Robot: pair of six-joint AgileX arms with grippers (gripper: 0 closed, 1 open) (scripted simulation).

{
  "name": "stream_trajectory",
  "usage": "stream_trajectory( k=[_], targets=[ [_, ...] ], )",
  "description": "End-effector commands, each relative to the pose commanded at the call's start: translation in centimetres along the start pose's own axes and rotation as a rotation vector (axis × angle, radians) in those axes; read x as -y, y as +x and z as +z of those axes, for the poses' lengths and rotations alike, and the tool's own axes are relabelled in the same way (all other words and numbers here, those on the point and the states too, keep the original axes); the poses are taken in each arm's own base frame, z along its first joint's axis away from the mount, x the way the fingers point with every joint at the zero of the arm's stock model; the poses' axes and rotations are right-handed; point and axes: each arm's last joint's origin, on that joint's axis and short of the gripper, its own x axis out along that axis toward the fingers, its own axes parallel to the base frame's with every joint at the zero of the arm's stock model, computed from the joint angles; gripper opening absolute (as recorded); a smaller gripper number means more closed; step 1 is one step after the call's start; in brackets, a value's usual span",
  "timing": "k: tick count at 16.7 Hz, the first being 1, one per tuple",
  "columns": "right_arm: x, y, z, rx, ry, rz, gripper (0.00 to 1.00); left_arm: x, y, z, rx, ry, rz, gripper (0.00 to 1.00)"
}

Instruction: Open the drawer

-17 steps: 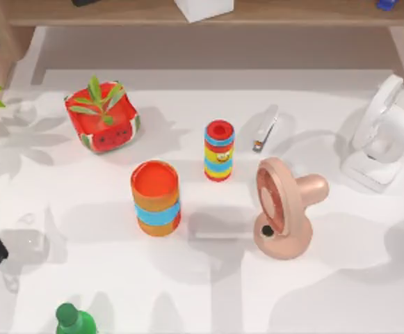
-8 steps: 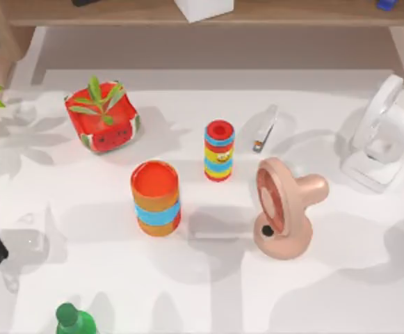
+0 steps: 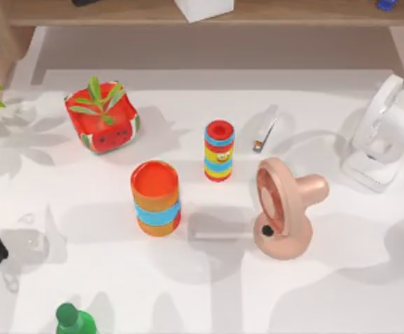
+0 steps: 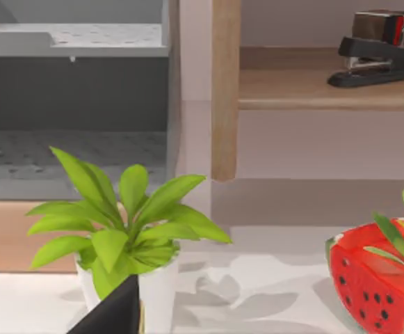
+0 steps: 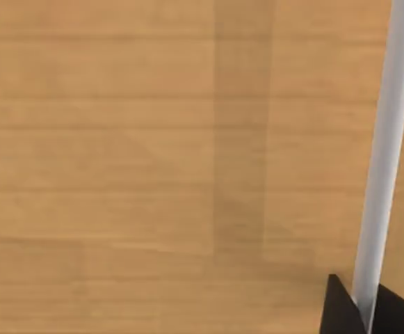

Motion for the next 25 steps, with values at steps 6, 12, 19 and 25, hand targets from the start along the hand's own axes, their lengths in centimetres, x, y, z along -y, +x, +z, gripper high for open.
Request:
stream_trajectory(
  k=[6, 12, 19, 25],
  targets=[
    [-0.1, -0.1, -0.1, -0.004, 0.004, 0.004, 0.00, 0.0, 0.0, 0.0, 0.000, 0.000, 0.000, 1.00],
    [-0.1, -3.6, -0.3, -0.007, 0.010, 0.006, 0.00, 0.0, 0.0, 0.0, 0.000, 0.000, 0.000, 1.00],
    [-0.1, -6.4, -0.1, -0.004, 0.004, 0.004, 0.00, 0.0, 0.0, 0.0, 0.000, 0.000, 0.000, 1.00],
    [-0.2, -9.2, -0.2, -0.006, 0.012, 0.007, 0.00, 0.0, 0.0, 0.0, 0.000, 0.000, 0.000, 1.00]
  ],
)
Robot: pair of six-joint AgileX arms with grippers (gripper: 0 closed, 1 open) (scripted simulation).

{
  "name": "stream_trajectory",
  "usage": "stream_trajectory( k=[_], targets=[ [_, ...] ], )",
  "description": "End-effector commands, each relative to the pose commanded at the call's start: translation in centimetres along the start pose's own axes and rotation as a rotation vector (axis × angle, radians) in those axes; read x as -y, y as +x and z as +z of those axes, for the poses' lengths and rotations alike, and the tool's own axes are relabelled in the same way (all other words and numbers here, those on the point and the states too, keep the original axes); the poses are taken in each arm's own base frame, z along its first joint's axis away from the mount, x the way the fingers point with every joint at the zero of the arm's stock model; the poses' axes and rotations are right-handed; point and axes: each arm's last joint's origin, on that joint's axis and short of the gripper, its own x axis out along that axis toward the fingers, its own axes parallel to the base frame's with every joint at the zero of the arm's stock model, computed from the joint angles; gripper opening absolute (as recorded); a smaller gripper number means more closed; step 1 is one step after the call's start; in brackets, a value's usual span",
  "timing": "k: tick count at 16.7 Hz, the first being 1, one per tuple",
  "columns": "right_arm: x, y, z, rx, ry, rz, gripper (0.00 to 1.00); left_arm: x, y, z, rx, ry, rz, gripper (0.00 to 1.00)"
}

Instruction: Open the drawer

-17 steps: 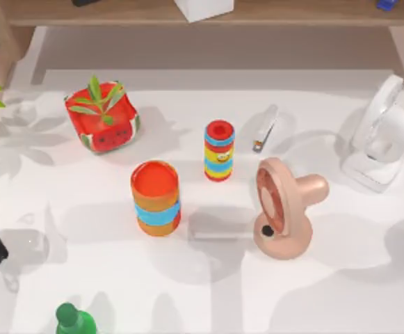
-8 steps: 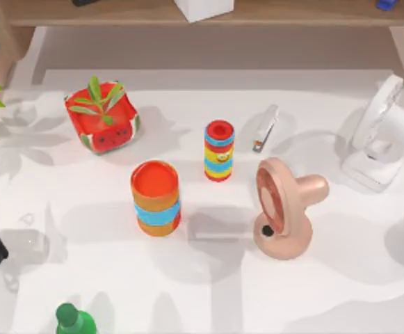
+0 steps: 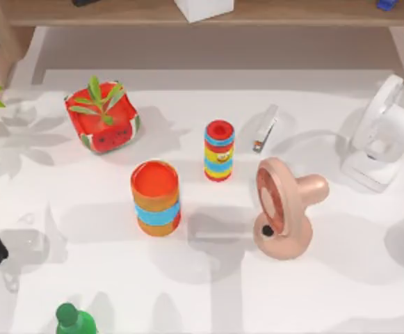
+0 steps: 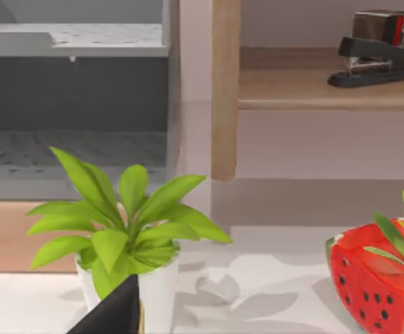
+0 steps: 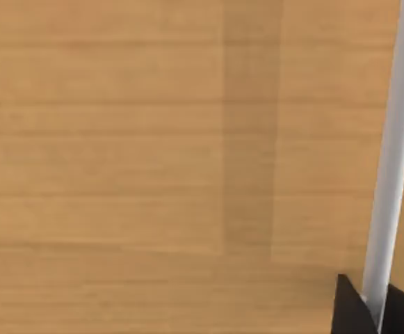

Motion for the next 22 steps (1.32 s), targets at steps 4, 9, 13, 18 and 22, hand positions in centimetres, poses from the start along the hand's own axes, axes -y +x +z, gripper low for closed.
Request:
stream_trajectory(
  k=[4, 9, 13, 18, 22],
  targets=[
    [-0.1, -3.2, 0.1, 0.002, -0.005, 0.001, 0.00, 0.0, 0.0, 0.0, 0.000, 0.000, 0.000, 1.00],
    [-0.1, -3.3, 0.2, 0.004, -0.006, -0.002, 0.00, 0.0, 0.0, 0.0, 0.000, 0.000, 0.000, 1.00],
    [-0.2, -6.4, -0.1, 0.001, -0.002, 0.002, 0.00, 0.0, 0.0, 0.0, 0.000, 0.000, 0.000, 1.00],
    [-0.1, -9.5, 0.1, 0.004, -0.006, 0.000, 0.00, 0.0, 0.0, 0.0, 0.000, 0.000, 0.000, 1.00],
    [-0.1, -9.5, 0.1, 0.004, -0.006, 0.000, 0.08, 0.0, 0.0, 0.0, 0.000, 0.000, 0.000, 1.00]
  ],
)
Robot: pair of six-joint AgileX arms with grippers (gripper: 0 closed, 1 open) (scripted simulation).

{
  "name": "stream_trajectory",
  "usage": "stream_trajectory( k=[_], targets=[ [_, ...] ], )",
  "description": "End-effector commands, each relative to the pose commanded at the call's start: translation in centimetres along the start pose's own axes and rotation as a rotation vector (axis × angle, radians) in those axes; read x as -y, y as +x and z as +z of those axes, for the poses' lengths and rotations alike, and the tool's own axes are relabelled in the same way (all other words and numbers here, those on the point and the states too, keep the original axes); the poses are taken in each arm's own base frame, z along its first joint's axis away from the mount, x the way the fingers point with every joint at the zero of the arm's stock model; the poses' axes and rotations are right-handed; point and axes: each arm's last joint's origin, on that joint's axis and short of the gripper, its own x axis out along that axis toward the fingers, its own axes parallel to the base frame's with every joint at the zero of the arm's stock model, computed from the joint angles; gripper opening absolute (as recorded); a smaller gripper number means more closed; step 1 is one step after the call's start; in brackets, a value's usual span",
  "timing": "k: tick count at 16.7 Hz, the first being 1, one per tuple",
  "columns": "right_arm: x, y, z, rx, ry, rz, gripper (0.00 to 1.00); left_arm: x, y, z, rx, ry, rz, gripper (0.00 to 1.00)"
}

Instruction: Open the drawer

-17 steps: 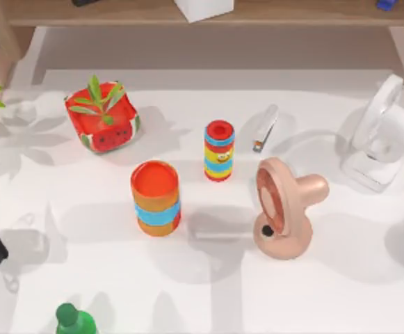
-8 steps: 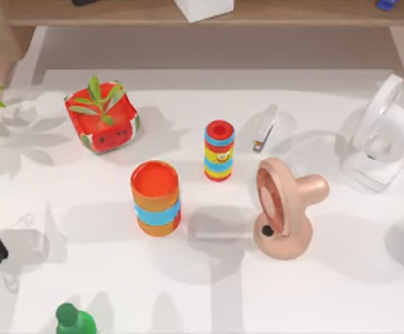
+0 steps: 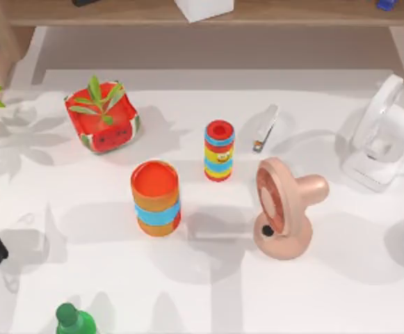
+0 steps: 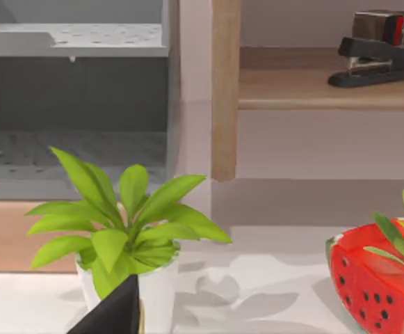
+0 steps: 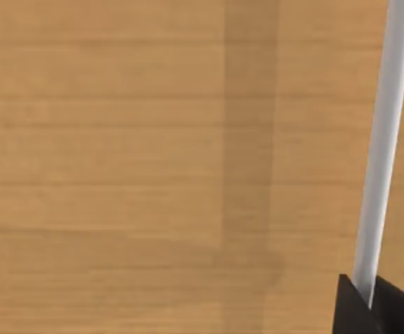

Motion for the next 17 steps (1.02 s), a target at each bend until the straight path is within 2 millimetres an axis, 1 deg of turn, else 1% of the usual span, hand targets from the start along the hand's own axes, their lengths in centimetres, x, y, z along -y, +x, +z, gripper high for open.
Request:
stream_trajectory(
  k=[12, 13, 17],
  targets=[
    [0.00, 0.00, 0.00, 0.000, 0.000, 0.000, 0.98, 0.00, 0.00, 0.00, 0.000, 0.000, 0.000, 1.00],
    [0.00, 0.00, 0.00, 0.000, 0.000, 0.000, 1.00, 0.00, 0.00, 0.00, 0.000, 0.000, 0.000, 1.00],
    [0.00, 0.00, 0.00, 0.000, 0.000, 0.000, 1.00, 0.00, 0.00, 0.00, 0.000, 0.000, 0.000, 1.00]
  ],
)
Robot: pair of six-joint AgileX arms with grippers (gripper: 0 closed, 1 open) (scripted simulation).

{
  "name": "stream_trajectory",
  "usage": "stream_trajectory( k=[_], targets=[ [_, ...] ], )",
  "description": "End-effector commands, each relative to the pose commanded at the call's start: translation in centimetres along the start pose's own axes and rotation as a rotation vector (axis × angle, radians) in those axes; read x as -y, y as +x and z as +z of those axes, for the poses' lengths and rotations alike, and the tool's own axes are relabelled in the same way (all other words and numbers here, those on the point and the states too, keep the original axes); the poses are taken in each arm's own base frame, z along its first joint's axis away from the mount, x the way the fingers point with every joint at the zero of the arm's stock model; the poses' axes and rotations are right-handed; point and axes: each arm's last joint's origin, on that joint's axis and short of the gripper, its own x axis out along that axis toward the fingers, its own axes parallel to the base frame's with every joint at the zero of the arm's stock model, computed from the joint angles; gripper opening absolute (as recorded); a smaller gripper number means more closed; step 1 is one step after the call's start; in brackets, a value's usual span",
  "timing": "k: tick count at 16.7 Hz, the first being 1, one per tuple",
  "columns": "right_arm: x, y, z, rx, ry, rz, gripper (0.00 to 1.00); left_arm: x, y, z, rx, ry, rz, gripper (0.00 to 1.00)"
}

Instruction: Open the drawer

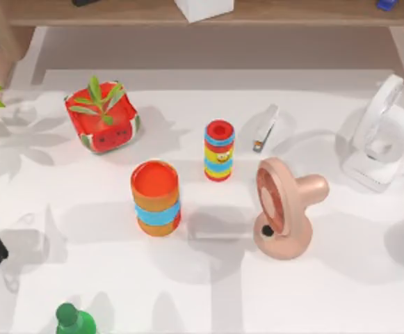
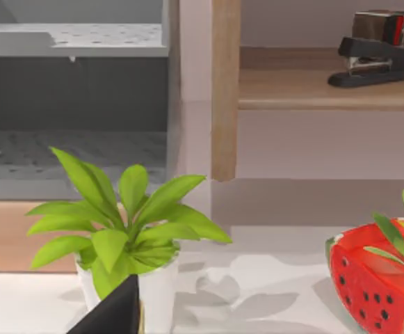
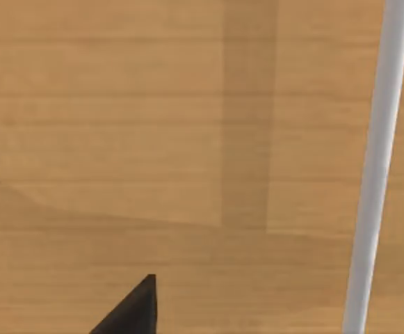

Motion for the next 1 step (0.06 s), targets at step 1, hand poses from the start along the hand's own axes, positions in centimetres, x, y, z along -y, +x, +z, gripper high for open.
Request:
stream_trajectory(
  k=[1],
  targets=[
    [0.00, 0.00, 0.00, 0.000, 0.000, 0.000, 1.00, 0.00, 0.00, 0.00, 0.000, 0.000, 0.000, 1.00]
  ],
)
